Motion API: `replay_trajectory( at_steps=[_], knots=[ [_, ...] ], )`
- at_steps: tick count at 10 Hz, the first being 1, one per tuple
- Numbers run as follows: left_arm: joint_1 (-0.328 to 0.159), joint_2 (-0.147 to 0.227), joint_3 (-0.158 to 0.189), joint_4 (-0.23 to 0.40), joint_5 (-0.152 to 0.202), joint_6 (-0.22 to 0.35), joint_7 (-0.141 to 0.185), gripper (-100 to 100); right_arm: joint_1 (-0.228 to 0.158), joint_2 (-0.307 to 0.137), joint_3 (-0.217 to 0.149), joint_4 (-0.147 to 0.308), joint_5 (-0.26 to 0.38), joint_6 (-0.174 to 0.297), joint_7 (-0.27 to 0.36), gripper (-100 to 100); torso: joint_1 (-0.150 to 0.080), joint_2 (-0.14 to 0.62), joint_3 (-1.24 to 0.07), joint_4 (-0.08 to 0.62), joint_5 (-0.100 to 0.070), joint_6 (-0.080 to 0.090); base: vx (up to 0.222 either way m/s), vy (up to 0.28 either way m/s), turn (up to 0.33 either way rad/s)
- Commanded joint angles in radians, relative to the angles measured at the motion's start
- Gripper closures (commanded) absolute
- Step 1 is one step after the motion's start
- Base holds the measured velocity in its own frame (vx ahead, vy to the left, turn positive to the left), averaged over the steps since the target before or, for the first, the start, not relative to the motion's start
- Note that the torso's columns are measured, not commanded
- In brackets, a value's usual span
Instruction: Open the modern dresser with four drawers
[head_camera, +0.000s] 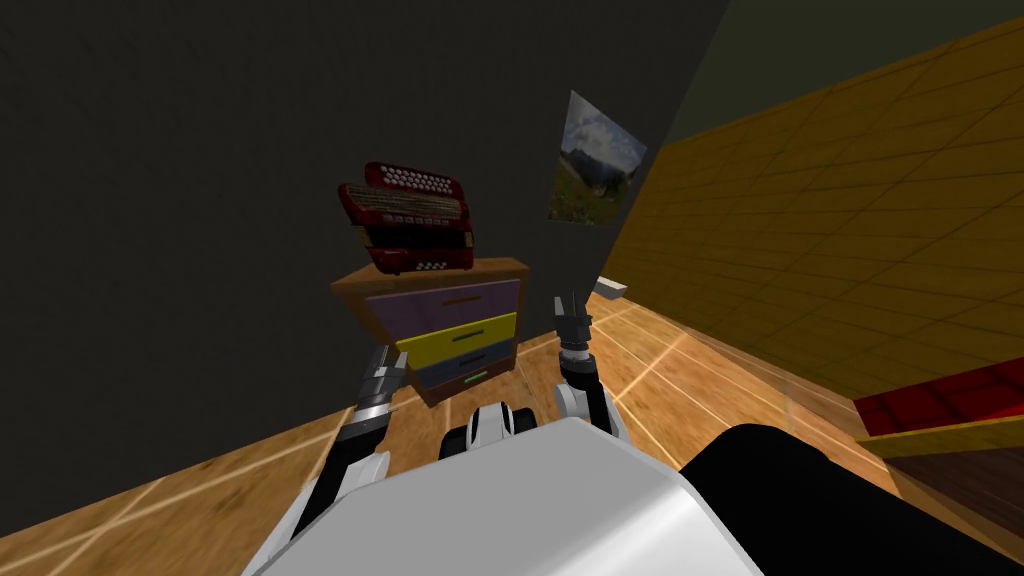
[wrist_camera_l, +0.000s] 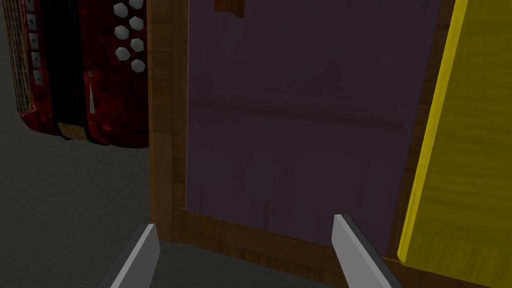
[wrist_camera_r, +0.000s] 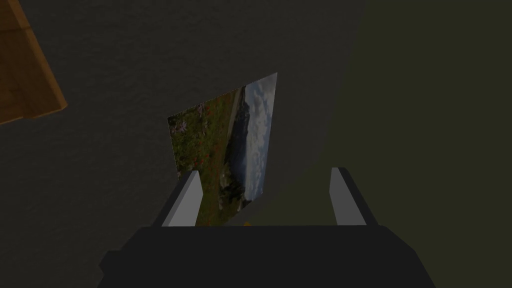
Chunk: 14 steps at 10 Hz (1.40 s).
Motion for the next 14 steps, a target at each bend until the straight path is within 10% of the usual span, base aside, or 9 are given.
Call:
replay_trajectory(
  at_steps=[1, 14],
  knots=[
    [-0.017, -0.007, 0.002, 0.078, -0.001, -0.024, -0.003, -100, 0.000, 0.000, 0.000, 0.000, 0.000, 0.000, 0.000, 0, 0.000, 0.000, 0.000, 0.000, 0.000, 0.000, 0.089, -0.058, 0.005],
    [-0.066, -0.055, 0.018, 0.392, 0.004, -0.113, -0.001, -100, 0.000, 0.000, 0.000, 0.000, 0.000, 0.000, 0.000, 0, -0.002, 0.000, 0.000, 0.000, 0.000, 0.000, 0.074, -0.051, 0.005]
  ],
)
